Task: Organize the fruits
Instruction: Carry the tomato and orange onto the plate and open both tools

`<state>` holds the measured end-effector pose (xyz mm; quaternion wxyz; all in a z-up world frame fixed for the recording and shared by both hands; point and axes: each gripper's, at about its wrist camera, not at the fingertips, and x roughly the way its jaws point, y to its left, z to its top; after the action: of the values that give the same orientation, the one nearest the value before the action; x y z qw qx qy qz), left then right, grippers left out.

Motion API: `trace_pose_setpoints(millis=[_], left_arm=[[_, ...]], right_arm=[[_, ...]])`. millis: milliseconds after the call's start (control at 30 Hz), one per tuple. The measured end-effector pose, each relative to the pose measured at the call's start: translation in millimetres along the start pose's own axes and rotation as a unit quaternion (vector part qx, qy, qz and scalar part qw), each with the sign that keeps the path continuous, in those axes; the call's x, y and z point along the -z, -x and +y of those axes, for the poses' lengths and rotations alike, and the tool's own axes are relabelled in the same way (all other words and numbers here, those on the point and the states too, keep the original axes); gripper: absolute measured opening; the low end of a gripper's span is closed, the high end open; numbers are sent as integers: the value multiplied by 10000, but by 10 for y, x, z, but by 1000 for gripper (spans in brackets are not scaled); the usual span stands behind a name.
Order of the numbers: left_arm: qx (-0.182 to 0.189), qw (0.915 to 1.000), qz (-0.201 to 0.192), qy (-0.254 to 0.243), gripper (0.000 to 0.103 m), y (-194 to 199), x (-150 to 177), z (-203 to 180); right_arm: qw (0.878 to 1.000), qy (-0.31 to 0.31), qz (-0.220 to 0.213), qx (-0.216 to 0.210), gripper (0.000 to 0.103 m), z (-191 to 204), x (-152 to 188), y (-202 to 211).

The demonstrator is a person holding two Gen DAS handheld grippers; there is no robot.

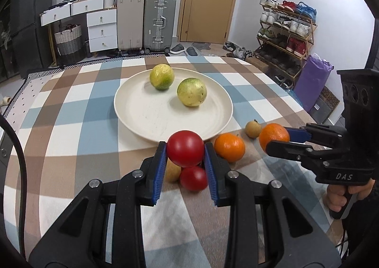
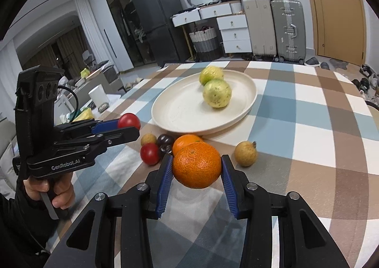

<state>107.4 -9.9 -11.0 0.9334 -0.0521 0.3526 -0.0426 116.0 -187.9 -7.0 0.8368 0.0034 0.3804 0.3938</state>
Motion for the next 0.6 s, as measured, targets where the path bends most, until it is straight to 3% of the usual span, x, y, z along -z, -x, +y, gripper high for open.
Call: trace_pose_setpoints(millis=[600], left_arm=[[-137,9995,-69,278,28,-404,-341,244]], right_arm=[[9993,-159,-97,325,41,-79,-89,5]])
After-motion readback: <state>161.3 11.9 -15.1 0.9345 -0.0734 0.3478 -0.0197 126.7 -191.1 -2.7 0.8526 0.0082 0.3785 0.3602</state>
